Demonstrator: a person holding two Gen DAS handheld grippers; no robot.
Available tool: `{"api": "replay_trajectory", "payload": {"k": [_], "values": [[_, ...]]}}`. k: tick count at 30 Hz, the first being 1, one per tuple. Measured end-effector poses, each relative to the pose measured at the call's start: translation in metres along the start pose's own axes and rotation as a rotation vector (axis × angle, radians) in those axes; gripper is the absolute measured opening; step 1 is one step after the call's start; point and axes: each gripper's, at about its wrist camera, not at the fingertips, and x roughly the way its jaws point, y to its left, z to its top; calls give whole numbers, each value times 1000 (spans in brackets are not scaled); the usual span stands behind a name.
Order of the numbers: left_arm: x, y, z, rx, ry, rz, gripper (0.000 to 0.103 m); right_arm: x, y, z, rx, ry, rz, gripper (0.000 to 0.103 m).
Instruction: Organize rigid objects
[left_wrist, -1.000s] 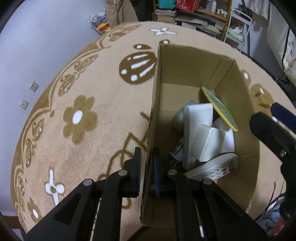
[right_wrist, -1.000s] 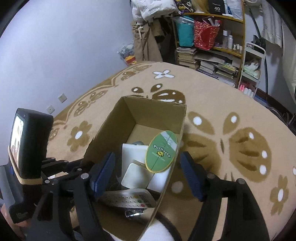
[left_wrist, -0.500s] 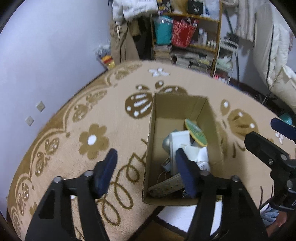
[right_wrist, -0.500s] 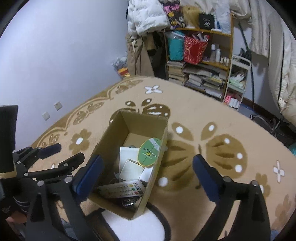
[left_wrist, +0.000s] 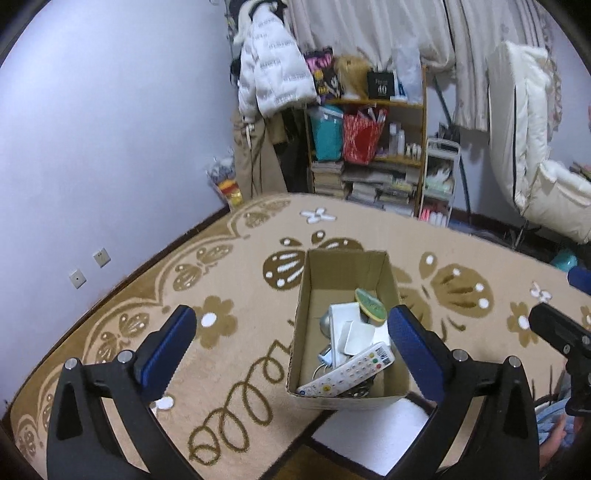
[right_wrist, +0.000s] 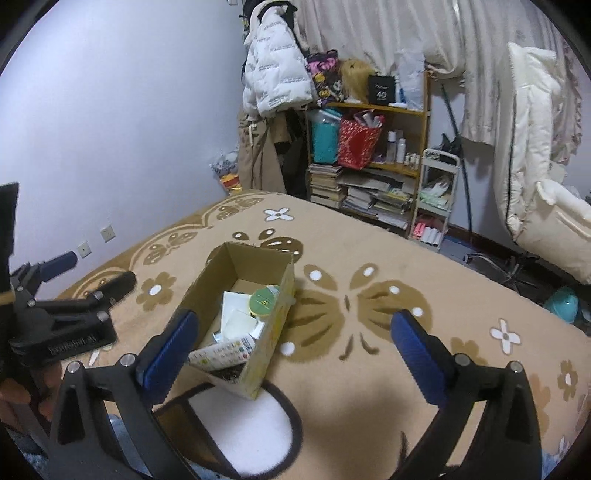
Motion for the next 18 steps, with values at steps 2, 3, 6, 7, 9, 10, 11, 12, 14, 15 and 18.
{"api": "replay_trajectory", "payload": {"k": [2,3,6,7,9,10,11,12,14,15,18], "values": [[-19,3,-3,-22,-58,7,103,-12,-4,-6,16,-18,-3,103],[-26,3,-4,-25,-75,12,103,-15,-6,-8,23,-21,0,103],[-47,1,-10,-18,-103,14,103,-29,-11,-16,44,-35,31,103],[-52,1,-12,-17,-107,10,103,-33,-11,-18,50,-42,35,103],[-60,-1,-19,-15,-111,5,103,-39,-13,-22,67,-51,43,103],[-64,-1,-23,-18,-109,1,103,-43,-15,-25,78,-58,49,103],[-67,-1,-27,-22,-106,-4,103,-46,-15,-28,83,-63,55,103],[-69,-1,-31,-25,-99,-11,103,-48,-16,-31,84,-64,53,103],[-71,-4,-35,-14,-92,-22,103,-49,-16,-37,80,-60,41,103],[-72,-8,-37,1,-91,-19,103,-49,-17,-40,80,-57,35,103],[-69,-20,-41,52,-79,-6,103,-47,-20,-47,93,-51,19,103]]}}
